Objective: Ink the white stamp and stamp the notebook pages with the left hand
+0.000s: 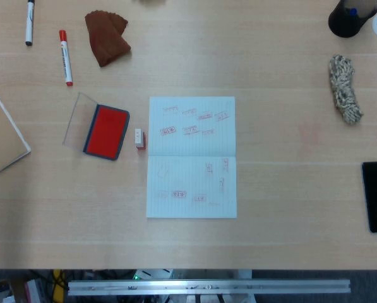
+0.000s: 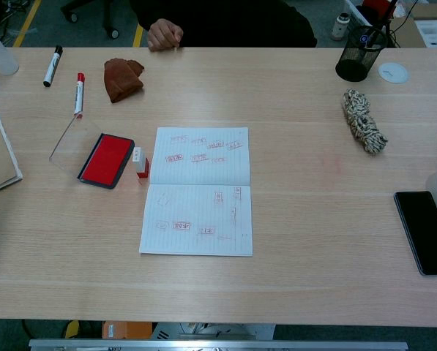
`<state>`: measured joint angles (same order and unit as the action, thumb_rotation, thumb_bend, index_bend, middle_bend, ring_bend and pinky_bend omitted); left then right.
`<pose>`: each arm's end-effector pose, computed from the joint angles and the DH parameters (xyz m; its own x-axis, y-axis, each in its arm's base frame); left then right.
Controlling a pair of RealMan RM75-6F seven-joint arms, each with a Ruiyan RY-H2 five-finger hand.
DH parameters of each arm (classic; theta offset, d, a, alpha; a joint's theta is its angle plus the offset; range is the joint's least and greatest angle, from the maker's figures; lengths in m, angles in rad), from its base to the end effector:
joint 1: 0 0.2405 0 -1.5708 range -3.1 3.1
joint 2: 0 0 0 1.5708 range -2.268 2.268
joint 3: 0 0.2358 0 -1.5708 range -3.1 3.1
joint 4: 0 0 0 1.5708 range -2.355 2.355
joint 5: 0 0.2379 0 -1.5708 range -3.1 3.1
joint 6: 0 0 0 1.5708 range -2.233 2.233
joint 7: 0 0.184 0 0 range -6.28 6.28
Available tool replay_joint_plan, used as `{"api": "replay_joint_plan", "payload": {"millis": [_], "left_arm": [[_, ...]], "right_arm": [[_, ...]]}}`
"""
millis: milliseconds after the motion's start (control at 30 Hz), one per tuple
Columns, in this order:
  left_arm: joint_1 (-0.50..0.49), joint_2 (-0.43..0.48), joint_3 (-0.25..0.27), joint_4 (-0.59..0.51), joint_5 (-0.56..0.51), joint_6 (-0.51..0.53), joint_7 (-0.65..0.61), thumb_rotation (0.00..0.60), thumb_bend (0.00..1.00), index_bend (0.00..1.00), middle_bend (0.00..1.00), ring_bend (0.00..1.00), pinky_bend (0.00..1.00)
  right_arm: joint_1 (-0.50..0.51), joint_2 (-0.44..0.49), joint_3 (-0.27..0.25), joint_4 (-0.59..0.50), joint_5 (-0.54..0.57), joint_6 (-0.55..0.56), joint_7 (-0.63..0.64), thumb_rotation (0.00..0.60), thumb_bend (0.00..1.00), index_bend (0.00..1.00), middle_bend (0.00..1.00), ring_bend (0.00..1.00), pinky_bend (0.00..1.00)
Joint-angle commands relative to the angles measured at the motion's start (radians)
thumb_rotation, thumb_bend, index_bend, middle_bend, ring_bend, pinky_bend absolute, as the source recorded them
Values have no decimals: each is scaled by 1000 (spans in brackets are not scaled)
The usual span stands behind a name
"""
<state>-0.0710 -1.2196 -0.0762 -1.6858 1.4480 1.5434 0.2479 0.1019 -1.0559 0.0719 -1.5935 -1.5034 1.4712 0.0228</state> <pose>-0.2802 0.2210 0.1044 0.4583 -0.0518 0.8873 0.8883 0.0590 -0.4554 -0.3082 -0.2332 0.1487 0.4467 0.0195 0.8945 -0.8942 -0.0249 0.4471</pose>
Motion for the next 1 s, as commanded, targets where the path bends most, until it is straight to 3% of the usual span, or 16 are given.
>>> {"api": "replay_joint_plan", "payload": {"millis": [33,567,867,1000], "left_arm": [[0,1,0,0,2,1,-2,600,283,438,607,614,859],[-63,26,4,1,66,-72,-44,600,283,420,562,570,842],[-173,13,-9,23,108,-198,-56,600,205,306,405,428,692],[-220,-16,-24,41,101,-246,-54,600,172,230,336,364,562]], "right_arm": [[0,0,1,0,0,1,0,600,261,325,386,311,419],[5,9,23,-7,12,10,-2,600,261,325,386,311,419],[13,16,34,-23,30,-3,-8,600,261,325,386,311,419],[15,17,33,-26,32,-8,-12,600,261,325,386,311,419]]}}
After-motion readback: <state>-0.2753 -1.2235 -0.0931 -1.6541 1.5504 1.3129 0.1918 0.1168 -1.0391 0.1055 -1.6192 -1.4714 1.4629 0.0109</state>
